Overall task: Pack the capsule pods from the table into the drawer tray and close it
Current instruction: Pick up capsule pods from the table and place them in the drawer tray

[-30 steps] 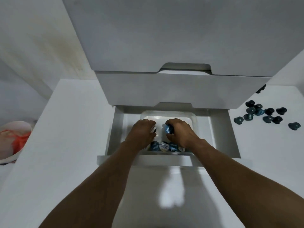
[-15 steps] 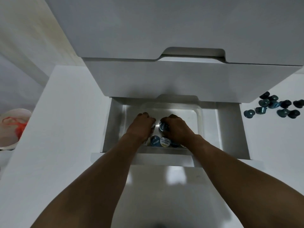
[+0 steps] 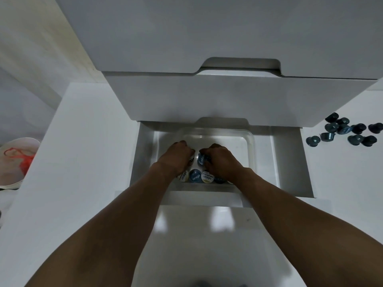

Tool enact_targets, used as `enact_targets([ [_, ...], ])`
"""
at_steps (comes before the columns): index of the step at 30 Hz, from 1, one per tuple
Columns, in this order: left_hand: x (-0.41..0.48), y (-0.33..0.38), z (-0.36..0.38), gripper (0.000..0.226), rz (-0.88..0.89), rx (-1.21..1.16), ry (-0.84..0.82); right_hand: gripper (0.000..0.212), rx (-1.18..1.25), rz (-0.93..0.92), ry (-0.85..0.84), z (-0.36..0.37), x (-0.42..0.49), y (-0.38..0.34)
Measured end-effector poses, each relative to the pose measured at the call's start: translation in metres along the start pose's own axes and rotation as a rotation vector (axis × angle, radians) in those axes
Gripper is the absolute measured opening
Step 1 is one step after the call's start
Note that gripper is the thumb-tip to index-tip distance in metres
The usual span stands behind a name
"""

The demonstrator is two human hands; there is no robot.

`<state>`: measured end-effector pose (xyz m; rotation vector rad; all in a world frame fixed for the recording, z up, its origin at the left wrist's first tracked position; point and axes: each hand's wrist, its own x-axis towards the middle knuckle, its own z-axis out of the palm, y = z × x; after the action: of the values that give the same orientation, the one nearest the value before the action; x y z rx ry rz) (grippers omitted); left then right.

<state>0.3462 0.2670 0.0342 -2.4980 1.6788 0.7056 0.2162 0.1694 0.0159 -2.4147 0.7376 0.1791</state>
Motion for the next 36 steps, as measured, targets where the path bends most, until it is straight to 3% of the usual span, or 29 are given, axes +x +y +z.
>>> enact_targets([
  [8,-0.006,-0.007,0.001,0.025,0.021,0.14,0.019,0.043,-0.014,-0.005,-0.032,0.001,0.001,-0.008],
  [23,-0.011,-0.015,0.002,0.025,0.001,0.264,0.08,0.038,-0.028,-0.043,-0.04,0.008,0.005,-0.026],
  [29,-0.015,-0.02,0.001,0.034,0.019,0.13,0.117,0.052,-0.052,0.0,-0.082,0.003,0.005,-0.027],
  [36,-0.051,-0.015,-0.019,0.04,-0.114,-0.055,0.336,0.05,-0.125,0.024,0.031,-0.03,-0.01,-0.026],
])
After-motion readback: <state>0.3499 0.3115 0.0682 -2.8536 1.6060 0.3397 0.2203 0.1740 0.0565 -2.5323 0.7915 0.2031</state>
